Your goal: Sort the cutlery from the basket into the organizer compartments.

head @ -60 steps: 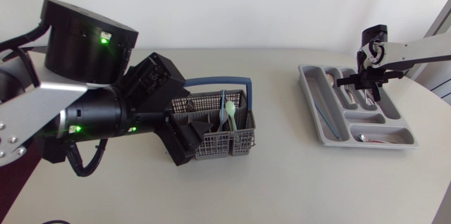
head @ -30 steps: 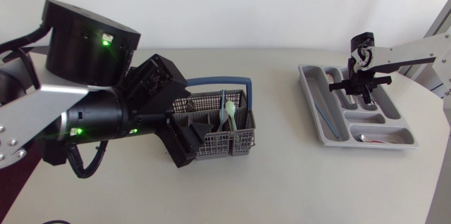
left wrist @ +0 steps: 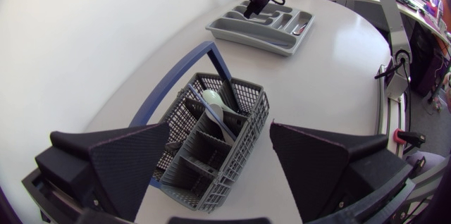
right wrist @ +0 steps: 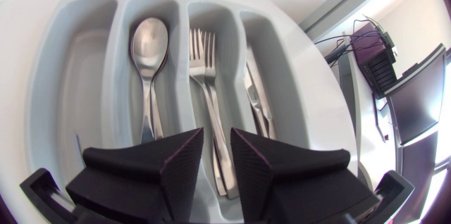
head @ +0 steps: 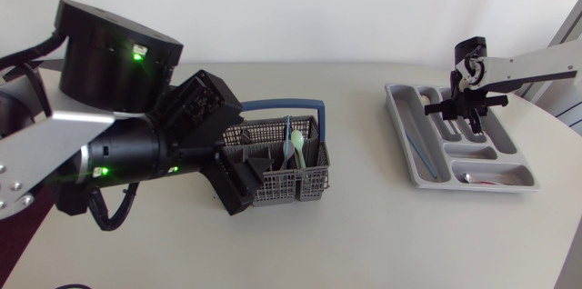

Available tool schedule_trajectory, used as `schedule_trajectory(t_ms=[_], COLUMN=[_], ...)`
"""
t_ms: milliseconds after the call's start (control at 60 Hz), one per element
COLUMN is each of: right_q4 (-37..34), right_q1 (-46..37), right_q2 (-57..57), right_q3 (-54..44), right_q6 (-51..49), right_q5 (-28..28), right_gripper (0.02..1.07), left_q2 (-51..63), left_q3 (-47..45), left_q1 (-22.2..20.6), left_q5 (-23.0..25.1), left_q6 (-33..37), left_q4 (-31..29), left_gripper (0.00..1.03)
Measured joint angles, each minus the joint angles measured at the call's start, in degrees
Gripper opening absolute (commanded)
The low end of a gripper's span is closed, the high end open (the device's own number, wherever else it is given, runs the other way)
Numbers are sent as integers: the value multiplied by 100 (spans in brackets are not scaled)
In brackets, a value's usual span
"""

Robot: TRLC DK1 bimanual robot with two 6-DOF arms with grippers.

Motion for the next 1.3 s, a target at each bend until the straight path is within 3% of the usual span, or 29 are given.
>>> schedule_trajectory(t_ms=[117, 233, 350, 533, 850, 1300], right_q4=[474, 817, 925, 907, 455, 380], right_q1=[68, 160, 271, 852, 2669, 2922], right_q2=[-973, -2031, -2938, -4365, -5821, -6264], right_q3=[-715, -1506, -2267, -3182, -3825, -4308], right_q6=[-155, -431, -658, -804, -680, -463], right_q5=[-107, -599, -1248, -1818, -1895, -1893], right_gripper=[47, 50, 50, 53, 53, 53], left_q2=[0, 0, 0, 39, 522, 1740], left_q3=[0, 0, 0, 0, -33, 225], left_q1=[0, 0, 0, 0, 0, 107], left_q5=[-107, -153, -166, -166, -168, -190], left_q6=[2, 0, 0, 2, -24, -916], left_q4=[2, 9, 28, 138, 599, 1156], left_gripper=[98, 98, 98, 98, 97, 90])
